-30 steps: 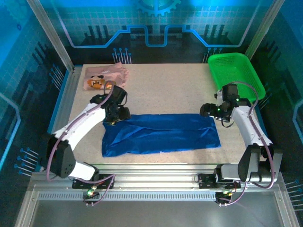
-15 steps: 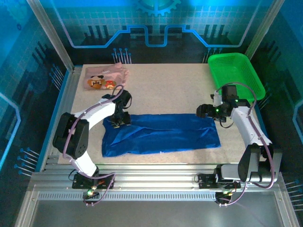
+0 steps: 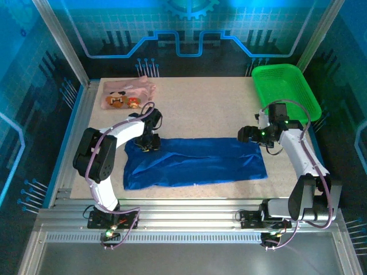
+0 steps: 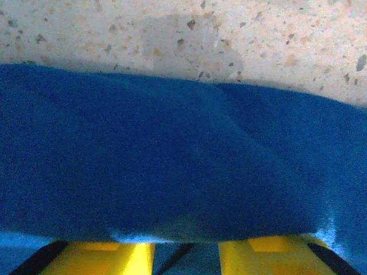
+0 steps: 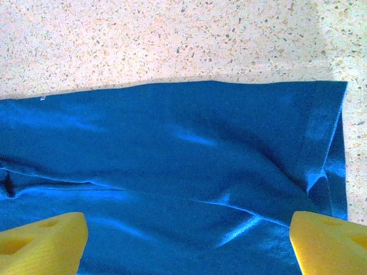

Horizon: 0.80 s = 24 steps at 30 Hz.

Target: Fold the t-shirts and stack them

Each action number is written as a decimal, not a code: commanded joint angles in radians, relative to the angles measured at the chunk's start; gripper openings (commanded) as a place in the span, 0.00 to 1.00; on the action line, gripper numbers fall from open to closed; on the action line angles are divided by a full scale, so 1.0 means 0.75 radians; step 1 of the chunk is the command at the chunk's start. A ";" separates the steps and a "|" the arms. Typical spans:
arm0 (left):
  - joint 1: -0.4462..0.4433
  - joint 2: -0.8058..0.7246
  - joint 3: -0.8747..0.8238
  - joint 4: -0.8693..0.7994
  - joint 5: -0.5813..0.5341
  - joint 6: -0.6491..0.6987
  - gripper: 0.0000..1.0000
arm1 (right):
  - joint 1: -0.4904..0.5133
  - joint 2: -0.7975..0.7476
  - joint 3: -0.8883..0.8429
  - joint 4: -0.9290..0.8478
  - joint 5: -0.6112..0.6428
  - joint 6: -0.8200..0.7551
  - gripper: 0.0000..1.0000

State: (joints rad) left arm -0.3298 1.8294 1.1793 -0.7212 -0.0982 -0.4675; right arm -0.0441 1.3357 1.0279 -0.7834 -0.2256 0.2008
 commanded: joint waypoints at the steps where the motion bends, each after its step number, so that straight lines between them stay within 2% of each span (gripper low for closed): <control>1: 0.004 -0.042 -0.047 0.012 0.053 0.022 0.31 | 0.022 -0.001 -0.007 0.025 -0.016 0.006 0.92; 5: -0.001 -0.086 -0.112 0.038 0.082 0.021 0.27 | 0.023 0.024 0.000 0.042 -0.028 0.016 0.92; 13: -0.066 -0.189 -0.200 0.071 0.139 0.000 0.11 | 0.025 0.078 0.032 0.052 -0.016 0.019 0.92; 24: -0.196 -0.371 -0.378 0.091 0.176 -0.019 0.06 | 0.024 0.106 0.035 0.059 0.002 0.026 0.91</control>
State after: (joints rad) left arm -0.4465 1.5837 0.9253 -0.6479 -0.0010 -0.4717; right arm -0.0383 1.4010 1.0283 -0.7456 -0.2245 0.2089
